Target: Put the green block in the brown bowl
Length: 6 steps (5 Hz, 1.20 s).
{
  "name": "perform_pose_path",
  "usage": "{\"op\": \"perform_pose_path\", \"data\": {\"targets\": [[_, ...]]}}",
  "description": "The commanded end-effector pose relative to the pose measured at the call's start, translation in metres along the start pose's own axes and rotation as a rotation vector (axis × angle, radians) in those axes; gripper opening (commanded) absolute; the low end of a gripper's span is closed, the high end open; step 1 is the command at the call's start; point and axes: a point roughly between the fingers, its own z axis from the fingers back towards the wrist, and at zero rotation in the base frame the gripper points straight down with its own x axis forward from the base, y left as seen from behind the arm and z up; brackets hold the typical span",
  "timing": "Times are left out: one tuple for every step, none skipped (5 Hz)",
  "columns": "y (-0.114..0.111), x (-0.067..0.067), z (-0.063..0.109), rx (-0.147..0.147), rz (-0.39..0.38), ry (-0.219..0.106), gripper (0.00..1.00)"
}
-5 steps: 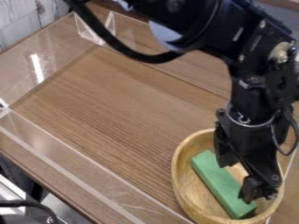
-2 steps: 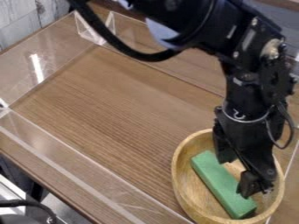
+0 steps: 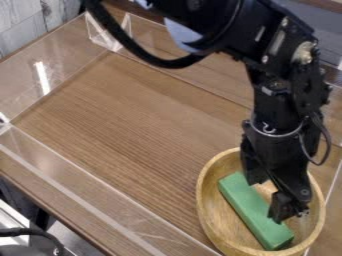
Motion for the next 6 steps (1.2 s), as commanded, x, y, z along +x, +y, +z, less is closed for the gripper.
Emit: {"op": "perform_pose_path", "data": {"targets": [[0.005,0.011,0.007,0.007,-0.003,-0.048,1.0],[0.007,0.012,0.005,0.008,-0.004,-0.052,1.0],[0.009,0.014,0.0,0.007,-0.003,-0.054,1.0],[0.01,0.014,-0.005,0.008,-0.002,-0.055,1.0],[0.01,0.015,-0.009,0.009,0.001,-0.055,0.0],[0.011,0.015,-0.011,0.009,0.004,-0.051,0.0]]}}
